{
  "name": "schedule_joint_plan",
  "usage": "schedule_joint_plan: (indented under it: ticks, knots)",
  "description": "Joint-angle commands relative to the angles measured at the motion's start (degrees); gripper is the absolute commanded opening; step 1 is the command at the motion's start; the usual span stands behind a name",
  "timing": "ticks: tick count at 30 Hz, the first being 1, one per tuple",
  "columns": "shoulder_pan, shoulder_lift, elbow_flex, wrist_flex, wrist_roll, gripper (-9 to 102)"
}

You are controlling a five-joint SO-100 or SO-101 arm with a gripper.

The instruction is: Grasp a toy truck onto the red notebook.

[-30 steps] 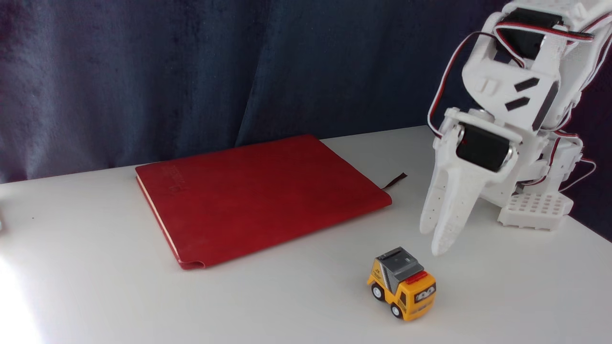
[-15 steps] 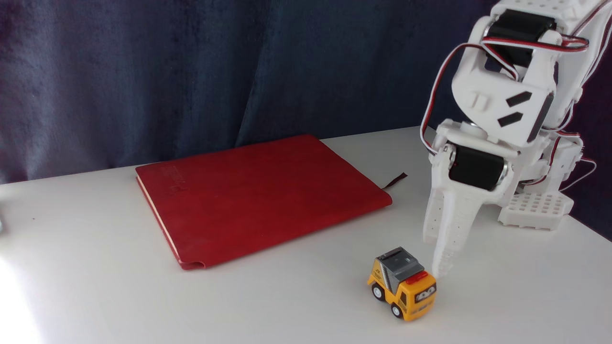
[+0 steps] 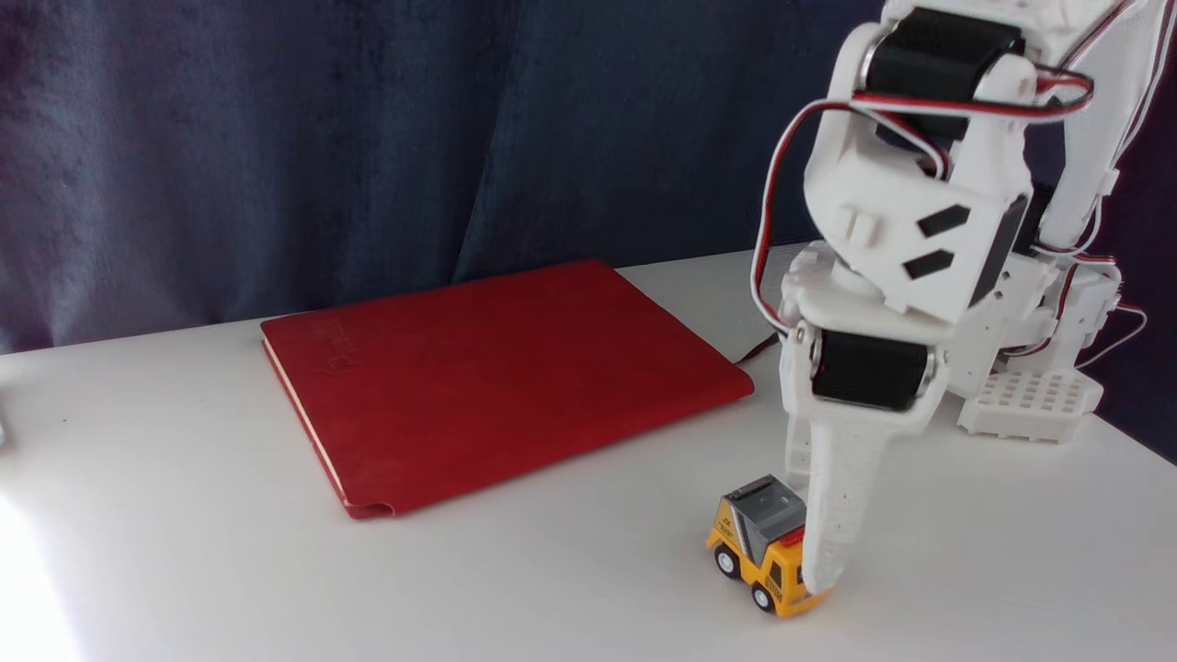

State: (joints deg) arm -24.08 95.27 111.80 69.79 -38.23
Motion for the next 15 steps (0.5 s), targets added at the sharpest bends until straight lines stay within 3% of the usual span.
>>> schedule_joint_plan:
  ticks: [1,15]
  knots:
    - [0.0,-0.62,-2.29,1.32,-1.23,28]
    - [6.5,-5.01,-0.7,0.09,-7.56,29]
